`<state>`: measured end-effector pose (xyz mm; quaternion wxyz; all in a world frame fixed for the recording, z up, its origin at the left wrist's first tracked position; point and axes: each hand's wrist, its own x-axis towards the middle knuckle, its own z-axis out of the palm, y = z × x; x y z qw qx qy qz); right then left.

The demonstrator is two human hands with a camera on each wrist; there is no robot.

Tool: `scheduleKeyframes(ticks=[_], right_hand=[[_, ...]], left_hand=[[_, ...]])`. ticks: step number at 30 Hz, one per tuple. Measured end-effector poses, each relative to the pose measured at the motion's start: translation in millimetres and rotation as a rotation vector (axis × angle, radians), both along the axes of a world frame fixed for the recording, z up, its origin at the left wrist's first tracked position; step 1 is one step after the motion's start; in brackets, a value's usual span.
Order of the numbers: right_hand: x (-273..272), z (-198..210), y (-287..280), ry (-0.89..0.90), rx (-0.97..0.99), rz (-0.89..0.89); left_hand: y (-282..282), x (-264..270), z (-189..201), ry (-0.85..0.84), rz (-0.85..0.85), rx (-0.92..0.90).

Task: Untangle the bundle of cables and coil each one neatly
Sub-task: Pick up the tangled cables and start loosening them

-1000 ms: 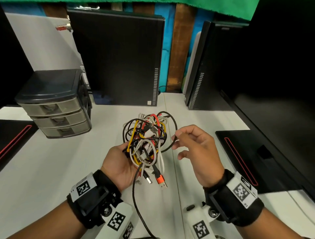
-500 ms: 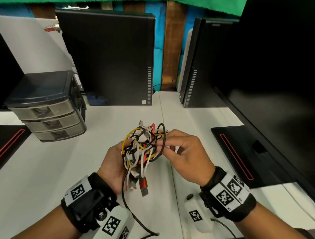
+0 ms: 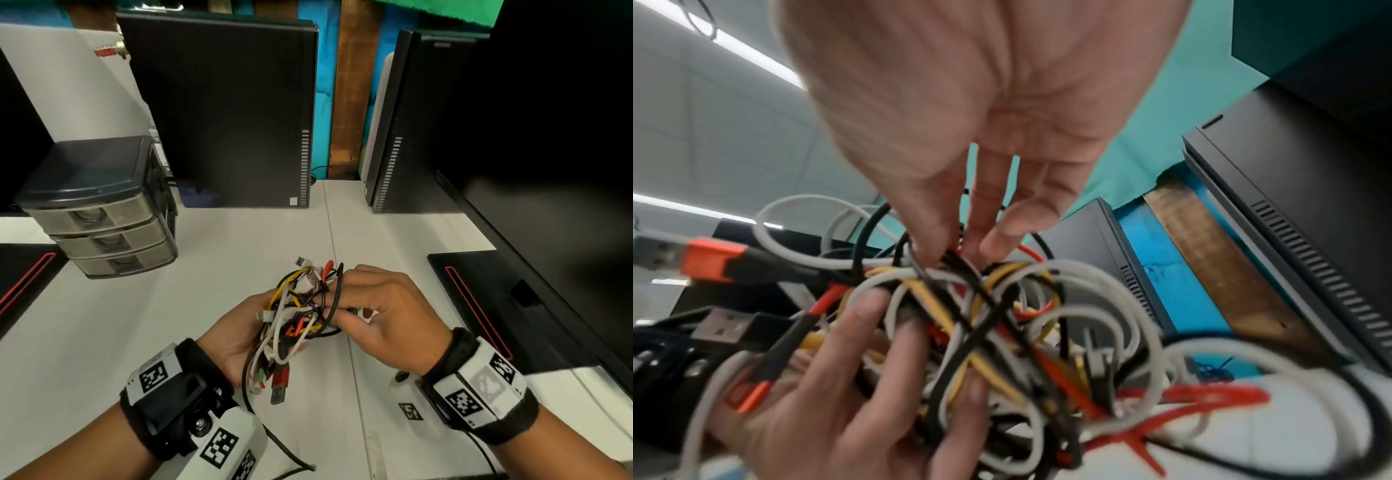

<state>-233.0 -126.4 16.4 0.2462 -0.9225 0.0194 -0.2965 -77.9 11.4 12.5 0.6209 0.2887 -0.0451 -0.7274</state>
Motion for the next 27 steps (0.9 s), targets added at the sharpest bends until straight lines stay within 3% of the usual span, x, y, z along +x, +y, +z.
scheduleKeyframes(ticks=[4,8,12,15,20,24,27], right_hand=[[4,-4,6,-0.200,0.100,-0.048],[7,-3,13,-0.350,0.266,-0.109],[8,4,8,-0.349,0.518,-0.204],[4,14,2,-0.283,0.764,-0.107],[-4,21,-1,-0.081,0.323,-0.009],[-8,21,-8,-0.064,0.003,-0.051],[-6,19,-21,-0.185,0.084,-0.250]], left_hand=[[1,2,6,-0.139,0.069,0.006],[-1,3,13,-0.011,0.070,-0.046],[-1,8,16,-0.158,0.065,-0.005],[-3,15,12,-0.111,0.145,0.004],[0,14,14,-0.111,0.138,0.059],[0,13,8,-0.218,0.156,0.125],[1,18,7,-0.261,0.148,0.113]])
